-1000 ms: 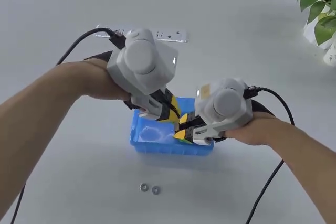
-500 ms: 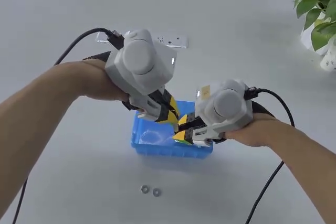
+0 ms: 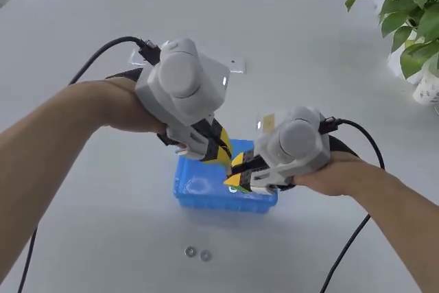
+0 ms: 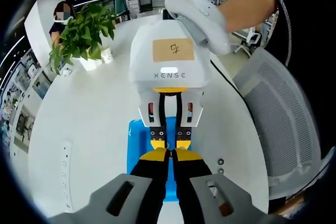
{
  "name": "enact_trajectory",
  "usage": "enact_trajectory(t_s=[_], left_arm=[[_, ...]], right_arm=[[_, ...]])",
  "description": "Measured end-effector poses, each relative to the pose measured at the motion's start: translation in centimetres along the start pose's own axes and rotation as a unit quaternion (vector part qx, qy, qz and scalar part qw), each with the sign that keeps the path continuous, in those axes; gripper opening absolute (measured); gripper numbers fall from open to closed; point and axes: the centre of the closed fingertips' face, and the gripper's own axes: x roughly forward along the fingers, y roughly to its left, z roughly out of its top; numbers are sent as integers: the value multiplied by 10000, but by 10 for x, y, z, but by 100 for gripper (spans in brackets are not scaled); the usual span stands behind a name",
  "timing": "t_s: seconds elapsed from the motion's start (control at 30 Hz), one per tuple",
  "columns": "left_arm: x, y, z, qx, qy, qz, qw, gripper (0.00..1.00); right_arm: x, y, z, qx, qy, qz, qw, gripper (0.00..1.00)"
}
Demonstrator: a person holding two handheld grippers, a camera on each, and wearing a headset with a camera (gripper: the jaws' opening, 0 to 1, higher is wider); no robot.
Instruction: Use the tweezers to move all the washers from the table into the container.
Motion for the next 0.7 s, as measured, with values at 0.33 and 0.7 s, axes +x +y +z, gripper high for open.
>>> enact_trajectory(t_s=[0.33,0.7], left_arm=[[-15,-8,7,55,-11,69,10000,7],[-23,-27,11,103,14,93,9999,7]], right_arm=[[-9,7,15,-85,-56,-89,9999,11],[-15,26,22,-167,-43,-93,9998,11]])
